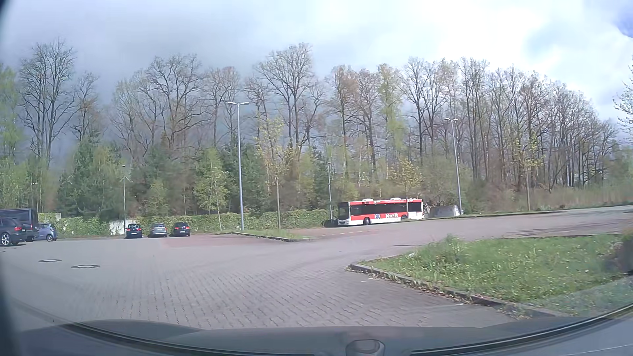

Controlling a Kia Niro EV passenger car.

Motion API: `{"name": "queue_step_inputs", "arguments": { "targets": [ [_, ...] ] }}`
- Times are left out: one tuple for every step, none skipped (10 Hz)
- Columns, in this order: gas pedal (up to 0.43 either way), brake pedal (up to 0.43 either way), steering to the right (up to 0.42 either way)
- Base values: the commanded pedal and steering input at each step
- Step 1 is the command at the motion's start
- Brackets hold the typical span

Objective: Follow the waypoints while adhering to traffic rules and regulations

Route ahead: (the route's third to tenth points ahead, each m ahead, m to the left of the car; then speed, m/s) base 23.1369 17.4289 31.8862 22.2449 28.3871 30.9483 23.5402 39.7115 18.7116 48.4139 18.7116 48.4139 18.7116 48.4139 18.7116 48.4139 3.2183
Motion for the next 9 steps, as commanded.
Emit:
{"name": "queue_step_inputs", "arguments": {
  "targets": [
    [0.197,0.006,-0.373],
    [0.197,0.006,-0.359],
    [0.197,0.0,-0.343],
    [0.197,0.006,-0.318],
    [0.197,0.0,-0.292],
    [0.189,0.006,-0.273],
    [0.189,0.0,-0.257],
    [0.177,0.006,-0.245],
    [0.177,0.0,-0.225]
  ]
}}
